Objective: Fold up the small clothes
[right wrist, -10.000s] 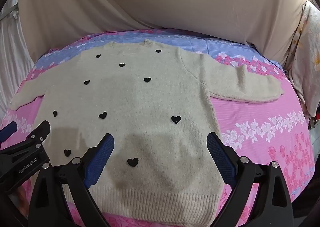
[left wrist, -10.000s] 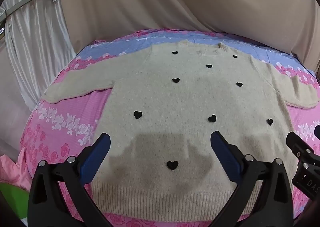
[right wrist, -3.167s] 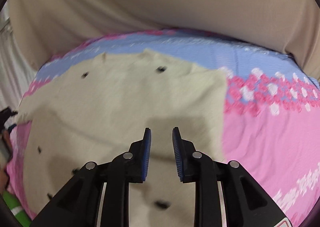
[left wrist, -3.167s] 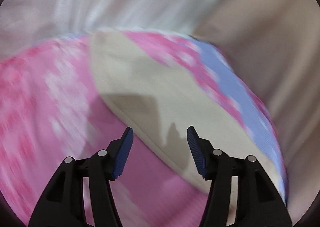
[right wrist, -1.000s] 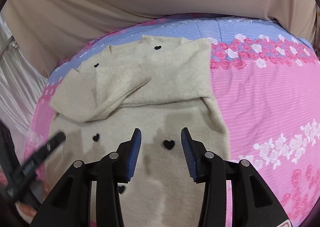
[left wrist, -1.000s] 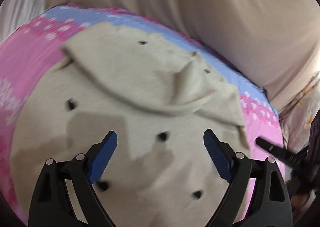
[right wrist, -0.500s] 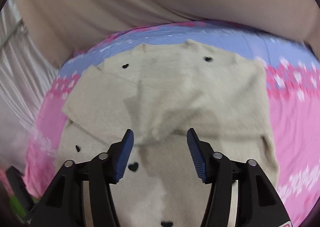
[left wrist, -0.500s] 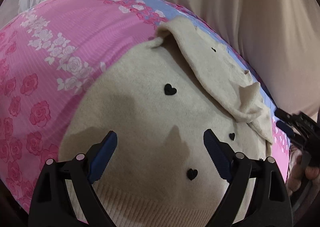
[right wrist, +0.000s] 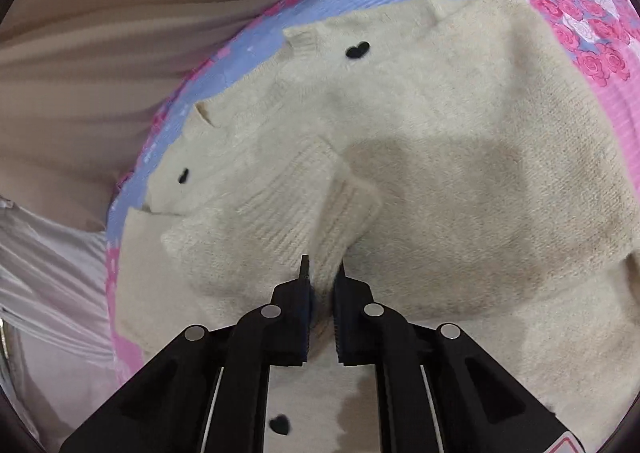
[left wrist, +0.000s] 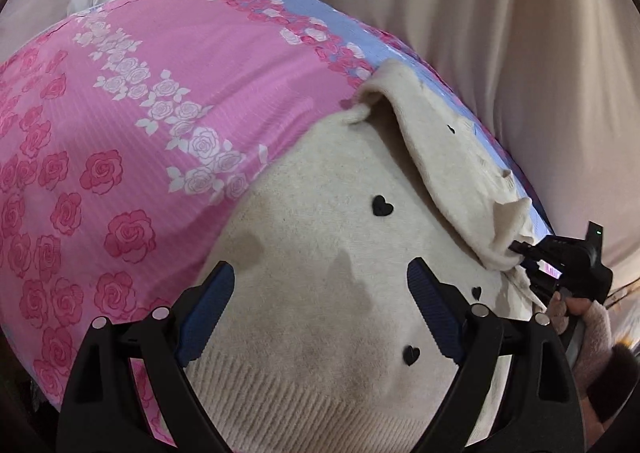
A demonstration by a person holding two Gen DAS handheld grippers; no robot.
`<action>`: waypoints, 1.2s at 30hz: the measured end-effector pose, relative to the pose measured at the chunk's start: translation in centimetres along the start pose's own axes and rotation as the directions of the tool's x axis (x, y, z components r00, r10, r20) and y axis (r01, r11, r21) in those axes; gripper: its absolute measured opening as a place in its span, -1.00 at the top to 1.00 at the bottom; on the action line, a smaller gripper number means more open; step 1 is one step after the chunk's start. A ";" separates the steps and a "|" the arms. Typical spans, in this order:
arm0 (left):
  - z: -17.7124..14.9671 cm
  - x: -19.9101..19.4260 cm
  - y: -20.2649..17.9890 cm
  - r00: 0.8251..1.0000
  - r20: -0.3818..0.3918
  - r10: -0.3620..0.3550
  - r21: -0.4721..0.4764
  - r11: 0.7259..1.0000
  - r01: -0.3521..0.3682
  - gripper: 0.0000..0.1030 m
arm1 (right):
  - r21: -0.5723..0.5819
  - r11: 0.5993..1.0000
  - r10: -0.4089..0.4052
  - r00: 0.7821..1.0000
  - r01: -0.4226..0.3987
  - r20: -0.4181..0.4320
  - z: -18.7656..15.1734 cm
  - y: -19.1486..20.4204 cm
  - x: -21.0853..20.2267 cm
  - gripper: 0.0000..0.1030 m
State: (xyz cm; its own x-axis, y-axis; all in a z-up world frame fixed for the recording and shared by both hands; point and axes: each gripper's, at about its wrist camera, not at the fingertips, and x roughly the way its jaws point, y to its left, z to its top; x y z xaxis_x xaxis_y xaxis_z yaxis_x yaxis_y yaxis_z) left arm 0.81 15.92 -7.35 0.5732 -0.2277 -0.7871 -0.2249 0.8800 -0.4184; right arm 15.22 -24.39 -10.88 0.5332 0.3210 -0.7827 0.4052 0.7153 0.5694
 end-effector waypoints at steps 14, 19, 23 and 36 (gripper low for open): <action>2.3 3.1 -5.5 0.992 -0.036 -0.125 -0.028 0.992 0.124 -0.67 | -0.327 0.944 0.181 0.895 -0.042 0.407 8.8 7.5 -18.3 0.85; 3.2 7.5 -7.5 0.971 -0.109 -0.213 -0.146 0.970 0.196 -0.67 | -0.142 0.988 -0.019 0.947 0.068 0.321 8.0 -3.1 -13.9 0.85; 5.6 11.4 -8.6 0.959 -0.107 -0.261 -0.283 0.933 0.223 -0.67 | -0.047 0.998 -0.030 0.967 0.043 0.252 6.5 -7.0 -10.6 0.85; 11.5 14.3 -7.9 0.965 -0.040 -0.260 -0.525 0.827 0.201 0.04 | -0.196 0.981 0.024 0.984 0.011 0.175 7.0 -3.5 -7.9 0.85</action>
State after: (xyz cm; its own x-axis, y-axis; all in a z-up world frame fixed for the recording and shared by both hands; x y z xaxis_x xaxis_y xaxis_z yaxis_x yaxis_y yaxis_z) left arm 19.87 10.54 -10.10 0.5799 -0.4652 -0.6688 -0.4846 0.4629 -0.7422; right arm 14.83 -33.75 -4.91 0.6646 0.2239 -0.7129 0.2578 0.8268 0.5000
